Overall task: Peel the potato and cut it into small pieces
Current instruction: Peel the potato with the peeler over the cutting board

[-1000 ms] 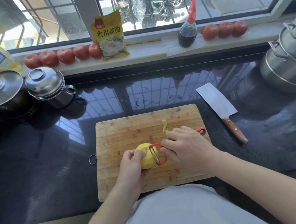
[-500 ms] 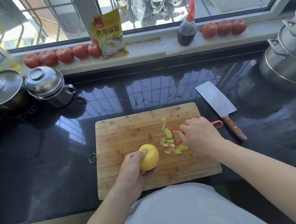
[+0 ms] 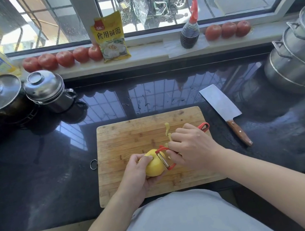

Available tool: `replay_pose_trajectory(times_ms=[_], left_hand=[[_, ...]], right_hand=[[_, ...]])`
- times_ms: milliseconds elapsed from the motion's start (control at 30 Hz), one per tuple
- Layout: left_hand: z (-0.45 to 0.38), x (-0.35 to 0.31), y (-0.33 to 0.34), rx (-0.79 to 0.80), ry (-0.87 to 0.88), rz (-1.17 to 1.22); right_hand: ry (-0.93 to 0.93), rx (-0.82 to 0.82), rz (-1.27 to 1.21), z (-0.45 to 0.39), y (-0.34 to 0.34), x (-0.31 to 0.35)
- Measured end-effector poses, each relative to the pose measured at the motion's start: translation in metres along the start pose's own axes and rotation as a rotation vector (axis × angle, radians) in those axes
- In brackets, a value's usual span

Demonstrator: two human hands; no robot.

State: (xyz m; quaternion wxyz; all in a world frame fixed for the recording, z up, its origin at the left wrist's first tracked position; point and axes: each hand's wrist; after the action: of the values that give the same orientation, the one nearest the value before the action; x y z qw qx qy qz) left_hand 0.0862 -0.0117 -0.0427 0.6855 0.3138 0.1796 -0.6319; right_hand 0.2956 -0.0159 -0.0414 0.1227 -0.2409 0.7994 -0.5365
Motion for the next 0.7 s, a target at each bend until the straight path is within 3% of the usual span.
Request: replay_pose_trajectory(times_ms=[133,267,433,533,700], left_hand=[[0.000,0.001,0.000,0.019,-0.006,-0.038],[0.004,0.000,-0.005,0.038,-0.046,-0.033],[0.002,0.003,-0.008,-0.028,-0.096,0.002],[0.001,0.005,-0.008,-0.056,-0.116,0.015],[0.001,0.004,-0.008,-0.040,-0.100,0.023]], right_hand=[[-0.013,0.051,0.048,0.003,0.013,-0.014],[0.200,0.272,0.220,0.017,0.031,-0.045],[0.342,0.405,0.265,0.026,0.033,-0.044],[0.332,0.324,0.238,0.025,0.028,-0.037],[0.110,-0.023,0.040,0.014,0.011,-0.008]])
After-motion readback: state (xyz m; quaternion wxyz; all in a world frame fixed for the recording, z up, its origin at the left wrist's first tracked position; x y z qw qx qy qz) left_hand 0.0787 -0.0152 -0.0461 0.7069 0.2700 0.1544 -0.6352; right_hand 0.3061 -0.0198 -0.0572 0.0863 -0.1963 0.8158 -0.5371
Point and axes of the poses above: each hand's wrist, its own z-axis away from the middle knuckle, its own y-axis out of the palm, x = y × z, and after that the axes turned 4 degrees about -x, right-handed
